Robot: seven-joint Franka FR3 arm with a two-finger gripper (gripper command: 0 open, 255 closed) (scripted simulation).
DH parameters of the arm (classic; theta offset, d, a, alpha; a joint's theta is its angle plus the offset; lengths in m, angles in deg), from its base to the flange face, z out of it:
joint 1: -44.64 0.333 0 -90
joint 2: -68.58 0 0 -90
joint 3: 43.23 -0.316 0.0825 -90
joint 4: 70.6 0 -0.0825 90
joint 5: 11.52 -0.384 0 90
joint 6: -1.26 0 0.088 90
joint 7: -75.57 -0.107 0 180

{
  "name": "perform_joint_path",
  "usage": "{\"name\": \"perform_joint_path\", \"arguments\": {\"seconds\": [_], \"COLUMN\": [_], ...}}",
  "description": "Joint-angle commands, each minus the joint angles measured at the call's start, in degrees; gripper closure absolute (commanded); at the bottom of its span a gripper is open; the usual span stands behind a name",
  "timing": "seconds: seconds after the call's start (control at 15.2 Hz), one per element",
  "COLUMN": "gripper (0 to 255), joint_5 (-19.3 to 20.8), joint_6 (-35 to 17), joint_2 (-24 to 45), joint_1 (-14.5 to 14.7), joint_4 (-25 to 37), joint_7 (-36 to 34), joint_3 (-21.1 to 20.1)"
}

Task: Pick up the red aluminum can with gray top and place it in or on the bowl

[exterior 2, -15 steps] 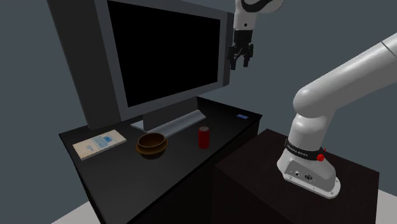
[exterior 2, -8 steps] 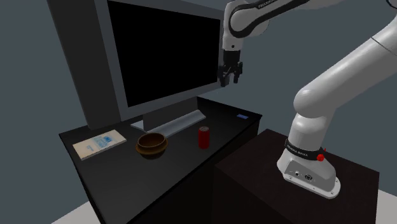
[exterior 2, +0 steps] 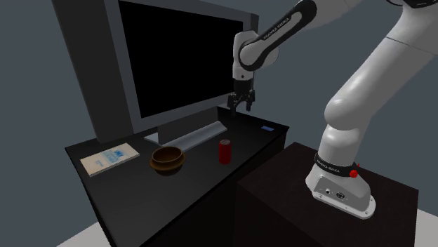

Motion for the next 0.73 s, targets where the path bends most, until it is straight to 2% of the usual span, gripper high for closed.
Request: {"name": "perform_joint_path", "arguments": {"seconds": [0.0, 0.33, 0.66], "gripper": [0, 0, 0], "joint_5": [-0.01, 1.68, 5.9], "joint_6": [-3.9, -13.0, -20.58], "joint_2": [4.61, 16.2, 28.54], "joint_1": [0.22, 0.25, 0.82], "joint_4": [0.54, 2.37, 6.27], "joint_7": [-1.73, -5.93, -11.48], "joint_3": [-1.22, -3.37, -4.26]}}
